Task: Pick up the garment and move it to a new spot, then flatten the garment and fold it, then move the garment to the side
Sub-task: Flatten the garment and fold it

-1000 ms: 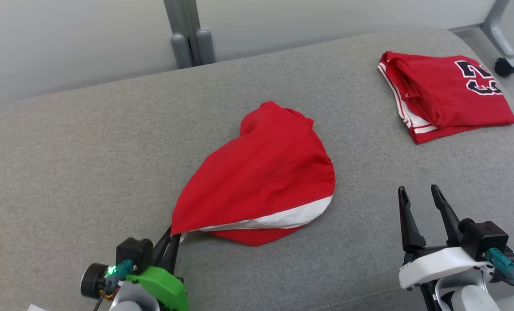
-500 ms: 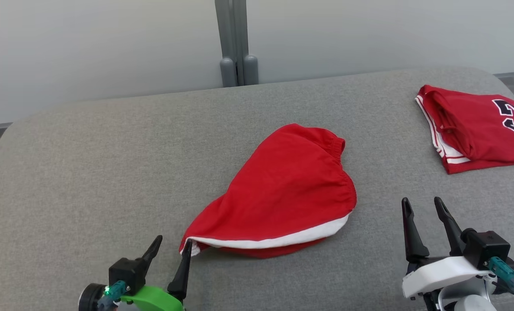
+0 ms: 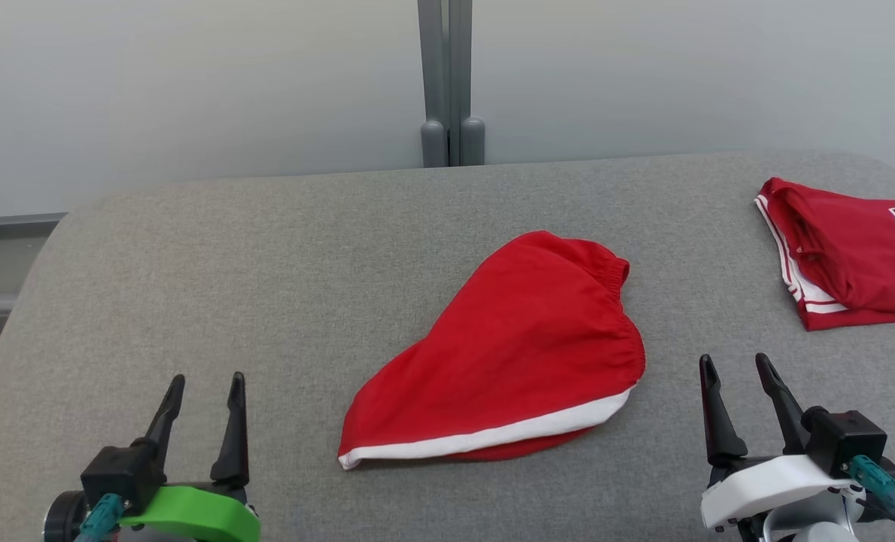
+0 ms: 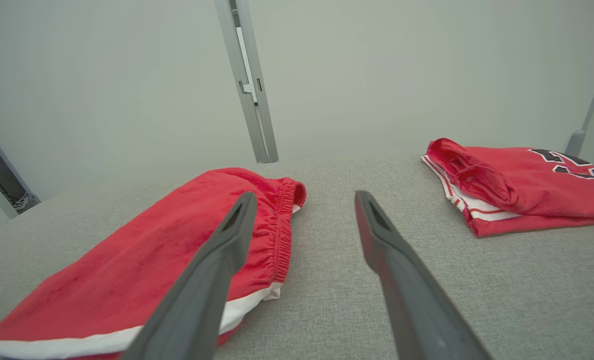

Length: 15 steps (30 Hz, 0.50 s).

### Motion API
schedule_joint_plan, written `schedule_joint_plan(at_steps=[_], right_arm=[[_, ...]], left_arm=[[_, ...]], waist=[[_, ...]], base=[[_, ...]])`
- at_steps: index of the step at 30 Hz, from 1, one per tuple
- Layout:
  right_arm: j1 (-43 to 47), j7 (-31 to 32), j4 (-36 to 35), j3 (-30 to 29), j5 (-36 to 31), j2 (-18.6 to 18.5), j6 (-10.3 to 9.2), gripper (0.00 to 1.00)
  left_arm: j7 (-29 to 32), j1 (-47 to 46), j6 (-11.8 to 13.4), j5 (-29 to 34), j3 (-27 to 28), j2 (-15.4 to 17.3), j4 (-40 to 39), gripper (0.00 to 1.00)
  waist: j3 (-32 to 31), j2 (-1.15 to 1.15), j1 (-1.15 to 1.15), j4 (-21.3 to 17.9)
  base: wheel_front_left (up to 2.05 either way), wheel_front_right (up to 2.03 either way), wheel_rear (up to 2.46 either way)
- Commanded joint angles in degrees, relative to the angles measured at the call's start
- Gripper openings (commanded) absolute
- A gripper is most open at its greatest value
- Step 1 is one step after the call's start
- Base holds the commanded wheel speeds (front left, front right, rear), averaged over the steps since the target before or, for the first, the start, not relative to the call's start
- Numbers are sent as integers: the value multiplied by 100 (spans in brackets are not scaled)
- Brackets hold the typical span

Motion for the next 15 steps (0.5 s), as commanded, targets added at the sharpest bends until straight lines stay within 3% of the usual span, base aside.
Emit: schedule_joint_plan(at_steps=[1,15], right_arm=[[50,-40,9,0,56,-38,-10,100],[-346,31,253,163,-67,-212,-10,100]], left_arm=[[2,137,47,34,118,22,-84,100],[1,396,-72,347,526,-246,-338,100]], waist=[[1,0,0,13],[33,0,0,209]], base=[[0,0,0],[0,0,0]])
